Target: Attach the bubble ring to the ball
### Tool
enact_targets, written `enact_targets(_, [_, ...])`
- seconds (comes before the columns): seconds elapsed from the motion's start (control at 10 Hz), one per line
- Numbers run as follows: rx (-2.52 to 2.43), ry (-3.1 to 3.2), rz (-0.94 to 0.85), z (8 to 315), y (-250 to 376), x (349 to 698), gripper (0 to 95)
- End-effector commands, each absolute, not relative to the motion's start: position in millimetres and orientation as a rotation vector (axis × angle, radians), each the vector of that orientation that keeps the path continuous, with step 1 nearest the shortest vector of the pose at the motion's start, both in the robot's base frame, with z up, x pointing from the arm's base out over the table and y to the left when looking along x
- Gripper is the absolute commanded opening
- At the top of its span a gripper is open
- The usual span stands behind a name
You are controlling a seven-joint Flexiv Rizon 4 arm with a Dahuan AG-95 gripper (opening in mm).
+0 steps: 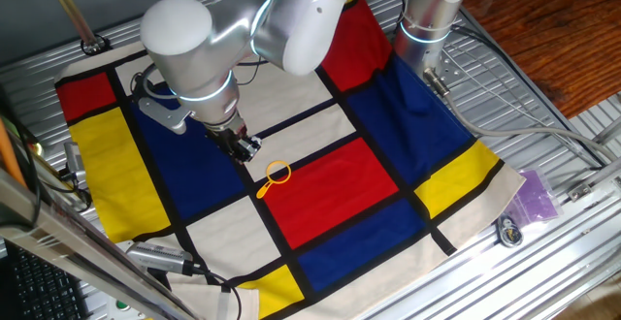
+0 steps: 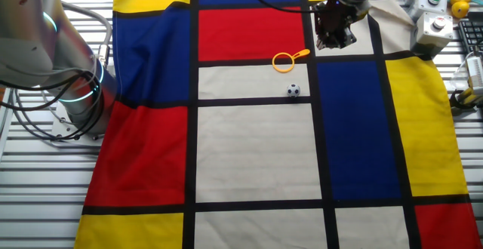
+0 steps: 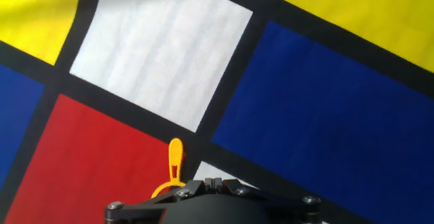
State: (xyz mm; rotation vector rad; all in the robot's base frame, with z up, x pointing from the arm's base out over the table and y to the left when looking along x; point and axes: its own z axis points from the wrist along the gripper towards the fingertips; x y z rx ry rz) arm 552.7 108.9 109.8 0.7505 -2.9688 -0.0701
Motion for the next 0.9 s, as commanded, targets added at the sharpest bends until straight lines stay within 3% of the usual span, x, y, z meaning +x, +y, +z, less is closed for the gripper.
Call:
enact_targets(0.1, [0.745,-2.971,-0.069,100,122,553,0.0])
enact_targets(0.7, [0.755,-2.976,-0.068,61,152,545,0.0])
enact_targets(0.8, [0.743,-2.98,-0.066,54,152,542,19.0])
enact_targets(0.9, [0.742,-2.982,-0.066,49,152,538,19.0])
